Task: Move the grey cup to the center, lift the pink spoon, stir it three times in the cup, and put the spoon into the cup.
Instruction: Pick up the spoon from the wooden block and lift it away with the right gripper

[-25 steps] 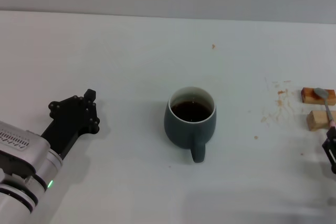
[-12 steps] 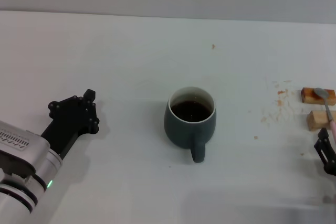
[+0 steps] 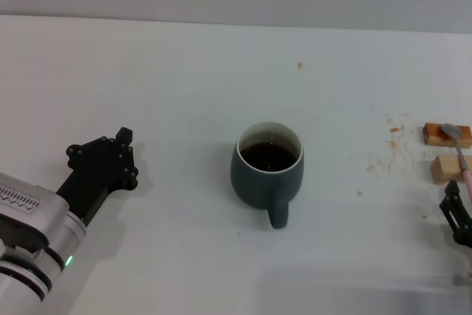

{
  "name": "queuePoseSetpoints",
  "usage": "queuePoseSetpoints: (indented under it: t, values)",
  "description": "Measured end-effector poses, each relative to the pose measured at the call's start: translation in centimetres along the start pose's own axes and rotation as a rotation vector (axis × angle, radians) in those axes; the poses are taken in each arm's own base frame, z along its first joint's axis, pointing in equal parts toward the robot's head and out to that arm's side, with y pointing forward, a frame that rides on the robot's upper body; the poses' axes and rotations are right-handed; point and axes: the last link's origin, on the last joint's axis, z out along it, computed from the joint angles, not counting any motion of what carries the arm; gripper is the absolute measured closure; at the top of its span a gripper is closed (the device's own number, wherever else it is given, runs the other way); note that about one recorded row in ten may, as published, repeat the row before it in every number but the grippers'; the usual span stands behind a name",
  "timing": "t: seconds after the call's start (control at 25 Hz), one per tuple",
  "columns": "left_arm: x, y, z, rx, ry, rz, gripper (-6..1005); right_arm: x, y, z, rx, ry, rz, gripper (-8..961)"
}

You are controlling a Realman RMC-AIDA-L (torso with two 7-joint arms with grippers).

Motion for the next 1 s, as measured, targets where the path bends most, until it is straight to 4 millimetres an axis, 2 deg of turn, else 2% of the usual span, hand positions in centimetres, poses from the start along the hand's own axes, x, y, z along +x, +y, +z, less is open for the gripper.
queuePoseSetpoints:
  t: [1.0]
  values:
    - [0.04, -0.01, 0.06, 0.000, 0.001, 0.000, 1001, 0.21, -0.17, 0.20, -0.013, 0.013, 0.068, 212]
